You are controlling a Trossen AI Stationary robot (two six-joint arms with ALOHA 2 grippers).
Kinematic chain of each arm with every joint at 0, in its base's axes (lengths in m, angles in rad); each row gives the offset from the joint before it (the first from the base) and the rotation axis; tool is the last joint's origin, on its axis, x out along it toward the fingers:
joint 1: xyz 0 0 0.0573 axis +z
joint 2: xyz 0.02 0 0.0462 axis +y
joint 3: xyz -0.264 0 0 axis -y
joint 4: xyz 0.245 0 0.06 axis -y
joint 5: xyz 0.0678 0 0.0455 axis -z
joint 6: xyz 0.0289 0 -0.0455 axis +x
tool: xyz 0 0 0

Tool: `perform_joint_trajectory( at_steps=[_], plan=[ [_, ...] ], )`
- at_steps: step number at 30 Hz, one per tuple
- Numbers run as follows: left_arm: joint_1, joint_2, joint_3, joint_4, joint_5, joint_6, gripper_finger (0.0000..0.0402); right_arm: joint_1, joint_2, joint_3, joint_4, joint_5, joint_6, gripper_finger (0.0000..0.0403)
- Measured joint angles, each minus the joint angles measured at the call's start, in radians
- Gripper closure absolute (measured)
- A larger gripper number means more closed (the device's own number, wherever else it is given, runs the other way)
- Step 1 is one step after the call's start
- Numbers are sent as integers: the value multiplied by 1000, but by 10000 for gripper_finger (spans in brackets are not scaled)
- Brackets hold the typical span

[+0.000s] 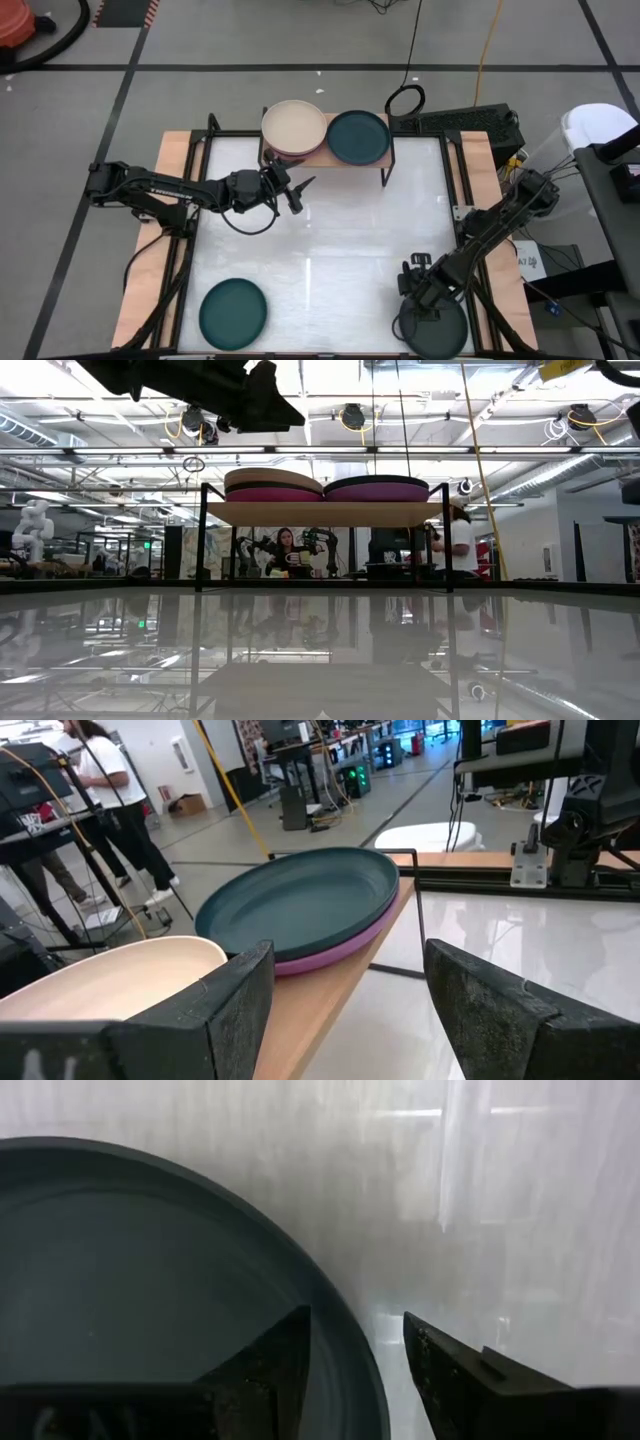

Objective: Place and stack plates onto a shelf
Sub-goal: Stack the black plate on top of the dark green plate on the shelf

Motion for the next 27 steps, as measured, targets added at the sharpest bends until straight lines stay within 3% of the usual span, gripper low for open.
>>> perform_joint_trajectory(
  at_steps=[5,13,20,27],
  plan=[
    [0,0,0,0,0,-9,140,0,-2,0,0,0,0,279],
    [0,0,0,-1,0,-54,140,0,-25,0,-25,-5,-2,393],
    [0,0,0,-1,0,-55,140,-5,-88,-1,-113,9,28,400],
    [0,0,0,-1,0,-55,140,-8,-207,-1,-147,112,29,402]
  ],
)
